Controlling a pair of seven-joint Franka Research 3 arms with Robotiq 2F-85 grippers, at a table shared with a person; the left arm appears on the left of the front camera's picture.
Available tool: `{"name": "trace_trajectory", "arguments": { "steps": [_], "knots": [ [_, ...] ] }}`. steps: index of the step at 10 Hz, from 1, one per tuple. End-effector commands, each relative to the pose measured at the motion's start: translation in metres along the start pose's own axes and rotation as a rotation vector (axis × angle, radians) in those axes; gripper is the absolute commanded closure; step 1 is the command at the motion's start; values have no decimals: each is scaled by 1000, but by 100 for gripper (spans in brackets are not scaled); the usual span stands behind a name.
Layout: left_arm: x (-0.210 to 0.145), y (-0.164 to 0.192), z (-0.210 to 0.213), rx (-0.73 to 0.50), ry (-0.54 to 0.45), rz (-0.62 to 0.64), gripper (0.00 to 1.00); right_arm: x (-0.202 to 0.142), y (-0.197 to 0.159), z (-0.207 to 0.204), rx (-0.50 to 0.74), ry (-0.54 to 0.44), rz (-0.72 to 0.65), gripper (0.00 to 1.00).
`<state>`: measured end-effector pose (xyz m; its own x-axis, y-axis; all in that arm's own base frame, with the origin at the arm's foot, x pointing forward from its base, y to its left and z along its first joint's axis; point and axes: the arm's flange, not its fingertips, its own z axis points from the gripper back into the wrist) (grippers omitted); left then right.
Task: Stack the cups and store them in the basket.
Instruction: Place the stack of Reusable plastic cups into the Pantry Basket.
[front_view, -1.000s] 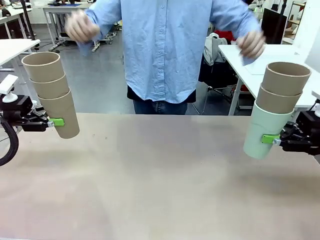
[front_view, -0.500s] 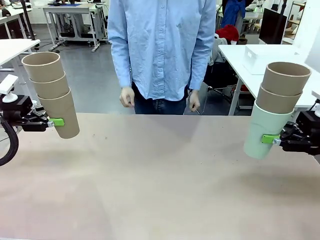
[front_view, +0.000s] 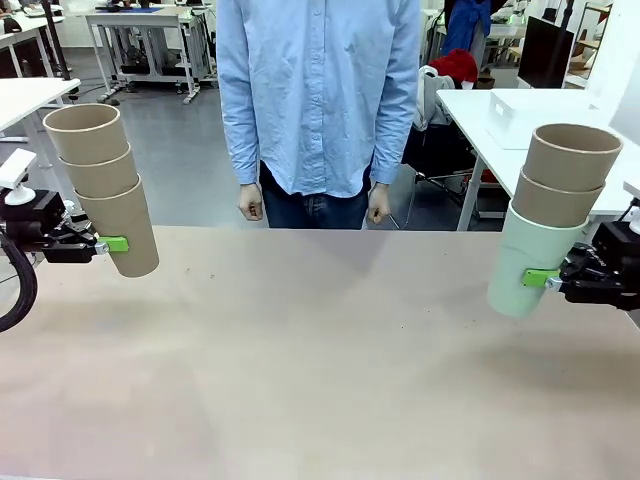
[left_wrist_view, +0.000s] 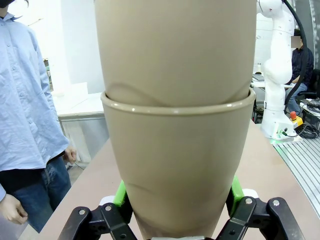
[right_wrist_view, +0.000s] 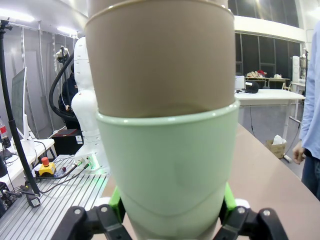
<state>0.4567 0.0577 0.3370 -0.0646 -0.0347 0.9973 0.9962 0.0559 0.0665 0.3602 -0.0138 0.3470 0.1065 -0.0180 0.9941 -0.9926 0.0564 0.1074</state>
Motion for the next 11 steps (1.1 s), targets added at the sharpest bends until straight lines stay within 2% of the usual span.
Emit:
{"name": "trace_trajectory", "arguments": {
  "steps": [1,11],
  "knots": [
    [4,0,0,-4,-5,-12,15,4,1,0,1,0,10,13],
    [4,0,0,-4,-5,-12,15,4,1,0,1,0,10,13]
  ]
}}
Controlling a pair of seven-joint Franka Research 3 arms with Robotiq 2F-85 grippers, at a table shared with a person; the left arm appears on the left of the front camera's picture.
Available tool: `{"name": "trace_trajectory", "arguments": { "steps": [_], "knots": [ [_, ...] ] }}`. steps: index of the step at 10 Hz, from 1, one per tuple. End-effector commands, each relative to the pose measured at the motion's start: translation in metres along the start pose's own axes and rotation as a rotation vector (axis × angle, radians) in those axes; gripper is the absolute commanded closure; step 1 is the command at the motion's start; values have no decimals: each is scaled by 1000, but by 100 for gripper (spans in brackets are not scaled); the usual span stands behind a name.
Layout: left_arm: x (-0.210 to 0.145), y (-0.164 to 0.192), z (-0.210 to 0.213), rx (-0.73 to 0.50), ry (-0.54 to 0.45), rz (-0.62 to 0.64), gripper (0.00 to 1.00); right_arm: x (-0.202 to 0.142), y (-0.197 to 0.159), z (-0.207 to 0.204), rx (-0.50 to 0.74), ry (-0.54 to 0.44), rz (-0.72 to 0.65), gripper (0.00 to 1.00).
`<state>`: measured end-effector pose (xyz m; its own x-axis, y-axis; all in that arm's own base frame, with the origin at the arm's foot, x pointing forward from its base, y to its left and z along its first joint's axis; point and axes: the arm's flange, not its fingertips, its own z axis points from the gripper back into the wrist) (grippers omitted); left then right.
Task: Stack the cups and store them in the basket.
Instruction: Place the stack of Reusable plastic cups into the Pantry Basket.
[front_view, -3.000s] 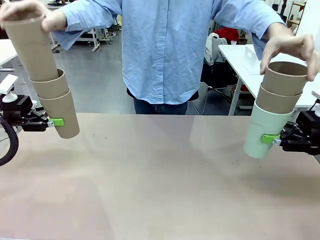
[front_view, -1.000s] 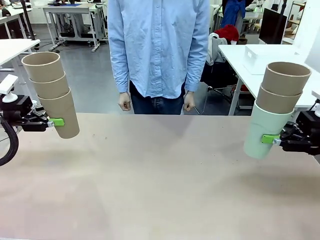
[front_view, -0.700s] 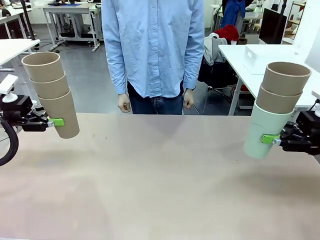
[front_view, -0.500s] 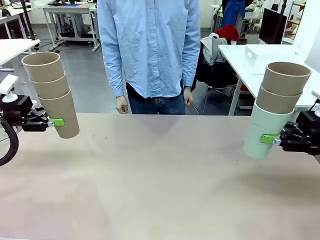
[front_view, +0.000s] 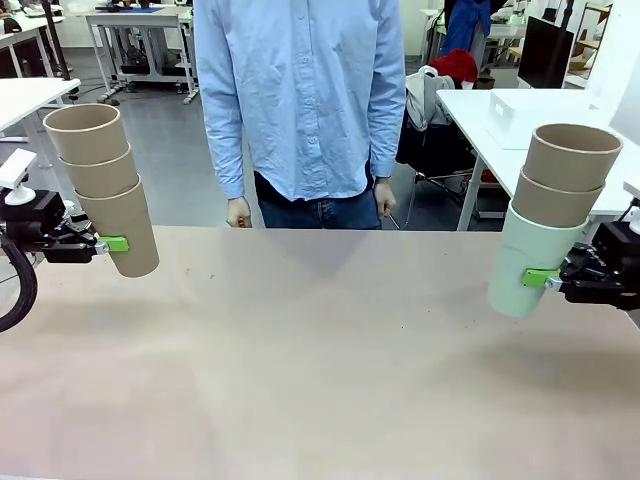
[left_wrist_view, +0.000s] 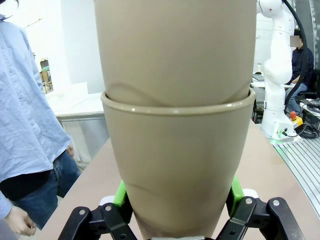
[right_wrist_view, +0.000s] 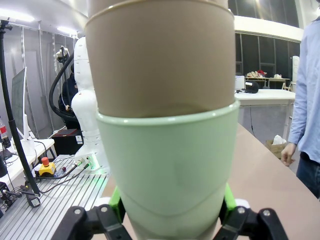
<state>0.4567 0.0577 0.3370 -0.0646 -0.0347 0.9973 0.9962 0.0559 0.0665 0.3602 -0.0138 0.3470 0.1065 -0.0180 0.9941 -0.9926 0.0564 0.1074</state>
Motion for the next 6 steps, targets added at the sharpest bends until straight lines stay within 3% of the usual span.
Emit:
{"name": "trace_trajectory", "arguments": {
  "steps": [1,6],
  "knots": [
    [4,0,0,-4,-5,-12,15,4,1,0,1,0,10,13],
    [4,0,0,-4,-5,-12,15,4,1,0,1,0,10,13]
  ]
}}
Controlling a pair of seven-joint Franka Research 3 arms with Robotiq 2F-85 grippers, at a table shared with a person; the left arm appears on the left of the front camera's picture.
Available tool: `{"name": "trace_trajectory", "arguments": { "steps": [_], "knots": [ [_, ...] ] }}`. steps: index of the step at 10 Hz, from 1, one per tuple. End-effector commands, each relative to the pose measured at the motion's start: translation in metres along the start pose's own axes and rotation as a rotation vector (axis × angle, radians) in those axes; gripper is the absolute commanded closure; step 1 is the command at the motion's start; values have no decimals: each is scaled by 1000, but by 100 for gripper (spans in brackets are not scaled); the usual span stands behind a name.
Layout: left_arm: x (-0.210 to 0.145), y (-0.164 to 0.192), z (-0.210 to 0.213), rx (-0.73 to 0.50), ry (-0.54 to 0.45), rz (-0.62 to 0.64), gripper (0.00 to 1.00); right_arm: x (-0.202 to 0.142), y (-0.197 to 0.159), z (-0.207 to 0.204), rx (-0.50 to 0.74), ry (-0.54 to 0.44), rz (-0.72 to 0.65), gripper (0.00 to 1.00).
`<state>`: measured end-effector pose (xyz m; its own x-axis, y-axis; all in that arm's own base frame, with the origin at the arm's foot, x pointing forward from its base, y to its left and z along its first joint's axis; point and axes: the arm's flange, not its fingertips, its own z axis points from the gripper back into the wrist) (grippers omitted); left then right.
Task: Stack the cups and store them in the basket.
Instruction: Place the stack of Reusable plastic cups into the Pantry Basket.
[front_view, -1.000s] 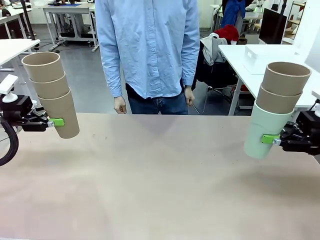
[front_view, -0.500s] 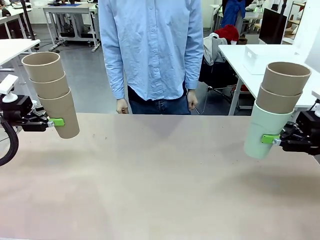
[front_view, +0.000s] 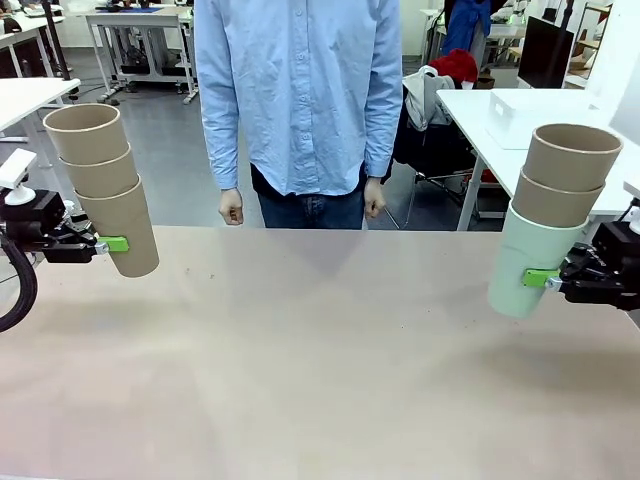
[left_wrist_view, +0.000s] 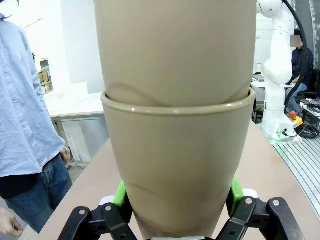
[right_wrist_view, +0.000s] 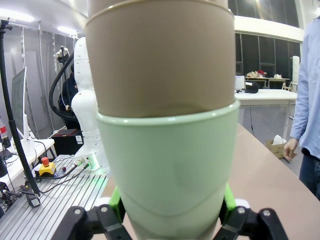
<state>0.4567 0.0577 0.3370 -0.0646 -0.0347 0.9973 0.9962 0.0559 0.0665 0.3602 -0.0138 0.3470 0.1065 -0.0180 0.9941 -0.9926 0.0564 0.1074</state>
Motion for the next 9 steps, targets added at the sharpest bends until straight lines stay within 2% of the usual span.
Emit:
{"name": "trace_trajectory", "arguments": {
  "steps": [1,9],
  "knots": [
    [4,0,0,-4,-5,-12,15,4,1,0,1,0,10,13],
    [4,0,0,-4,-5,-12,15,4,1,0,1,0,10,13]
  ]
}}
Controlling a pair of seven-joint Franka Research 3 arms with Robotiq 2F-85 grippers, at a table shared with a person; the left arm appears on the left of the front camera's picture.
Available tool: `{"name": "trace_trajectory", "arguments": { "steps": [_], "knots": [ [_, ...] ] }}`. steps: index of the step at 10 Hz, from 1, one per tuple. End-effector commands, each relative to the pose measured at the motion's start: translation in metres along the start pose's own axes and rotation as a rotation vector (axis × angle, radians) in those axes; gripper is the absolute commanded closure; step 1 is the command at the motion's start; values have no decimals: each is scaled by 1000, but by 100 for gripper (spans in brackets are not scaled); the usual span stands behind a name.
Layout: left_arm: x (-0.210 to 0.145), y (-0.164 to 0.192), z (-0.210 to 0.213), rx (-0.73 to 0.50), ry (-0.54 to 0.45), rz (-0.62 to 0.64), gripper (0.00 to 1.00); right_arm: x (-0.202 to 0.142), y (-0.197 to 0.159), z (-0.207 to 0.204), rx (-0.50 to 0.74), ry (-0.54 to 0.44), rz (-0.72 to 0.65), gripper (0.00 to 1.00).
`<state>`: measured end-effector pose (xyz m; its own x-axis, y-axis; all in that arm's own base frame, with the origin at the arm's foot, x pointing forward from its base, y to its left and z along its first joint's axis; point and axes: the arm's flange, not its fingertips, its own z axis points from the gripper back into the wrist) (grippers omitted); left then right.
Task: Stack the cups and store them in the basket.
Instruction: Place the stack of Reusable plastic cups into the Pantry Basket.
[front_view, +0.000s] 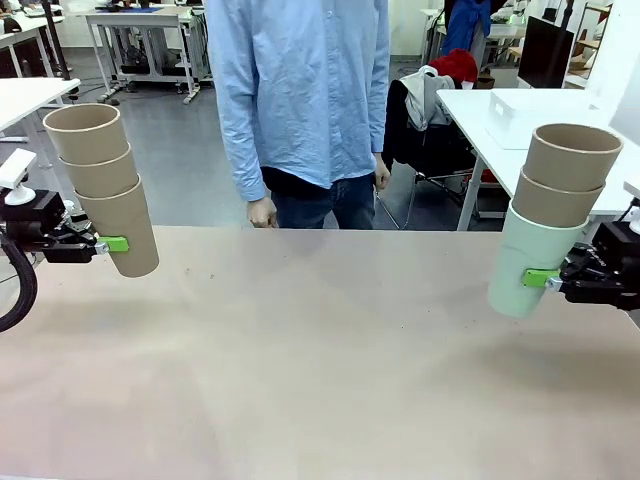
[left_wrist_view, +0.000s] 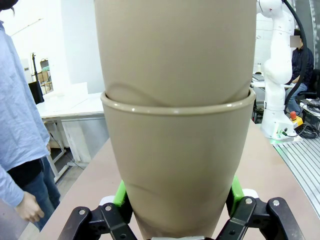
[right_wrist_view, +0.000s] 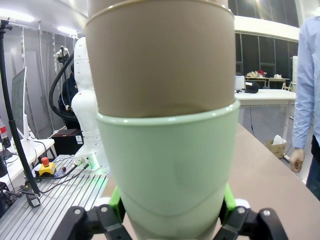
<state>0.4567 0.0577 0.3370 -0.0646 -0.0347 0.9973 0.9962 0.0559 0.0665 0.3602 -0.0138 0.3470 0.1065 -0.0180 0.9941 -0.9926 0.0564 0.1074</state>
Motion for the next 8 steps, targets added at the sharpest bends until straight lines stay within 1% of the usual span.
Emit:
{"name": "trace_trajectory", "arguments": {
  "steps": [1,8],
  "knots": [
    [4,0,0,-4,-5,-12,15,4,1,0,1,0,10,13],
    [4,0,0,-4,-5,-12,15,4,1,0,1,0,10,13]
  ]
}}
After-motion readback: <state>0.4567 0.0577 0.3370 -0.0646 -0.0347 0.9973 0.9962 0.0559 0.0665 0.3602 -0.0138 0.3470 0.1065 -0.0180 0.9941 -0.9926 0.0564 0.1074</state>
